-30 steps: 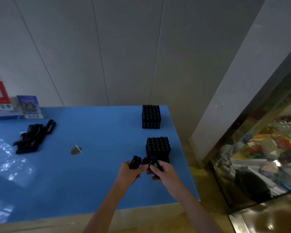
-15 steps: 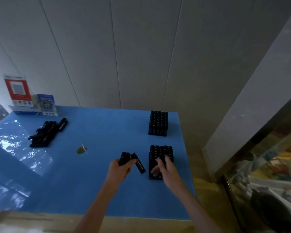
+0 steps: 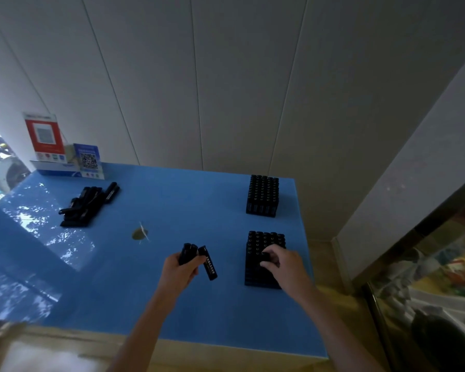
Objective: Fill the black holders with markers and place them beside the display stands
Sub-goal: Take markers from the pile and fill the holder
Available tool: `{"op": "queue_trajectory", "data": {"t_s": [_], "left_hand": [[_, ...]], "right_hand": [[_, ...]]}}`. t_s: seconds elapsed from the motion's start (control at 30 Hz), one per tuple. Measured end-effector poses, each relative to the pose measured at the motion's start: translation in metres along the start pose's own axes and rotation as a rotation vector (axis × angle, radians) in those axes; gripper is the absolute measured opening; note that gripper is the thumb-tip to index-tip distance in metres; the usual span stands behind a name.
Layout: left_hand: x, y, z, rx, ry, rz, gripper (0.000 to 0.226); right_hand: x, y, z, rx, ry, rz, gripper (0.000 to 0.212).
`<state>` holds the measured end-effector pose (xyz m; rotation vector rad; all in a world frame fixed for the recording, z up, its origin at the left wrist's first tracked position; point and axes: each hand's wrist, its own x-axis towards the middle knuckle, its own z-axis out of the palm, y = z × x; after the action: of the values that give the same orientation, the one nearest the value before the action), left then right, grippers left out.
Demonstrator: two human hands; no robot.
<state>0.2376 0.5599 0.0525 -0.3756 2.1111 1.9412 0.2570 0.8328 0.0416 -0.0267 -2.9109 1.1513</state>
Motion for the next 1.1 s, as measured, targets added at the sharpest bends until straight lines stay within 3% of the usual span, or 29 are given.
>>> {"op": "queue_trajectory", "data": {"t_s": [0.17, 0.63, 1.1], "left_hand": [[0.001, 0.001, -0.001, -0.015, 0.001, -0.005, 0.018], [0.002, 0.001, -0.003, -0.040, -0.002, 0.000, 0.016], [0.006, 0.009, 0.007, -0.032, -0.018, 0.009, 0.016]], "right_hand": [[0.001, 0.001, 0.014, -0.055, 0.016, -0.079, 0.020], [0.008, 0.006, 0.031, -0.068, 0.043, -0.086, 0.016], [0.015, 0.007, 0.032, -0.161, -0.039, -0.082, 0.017]]}}
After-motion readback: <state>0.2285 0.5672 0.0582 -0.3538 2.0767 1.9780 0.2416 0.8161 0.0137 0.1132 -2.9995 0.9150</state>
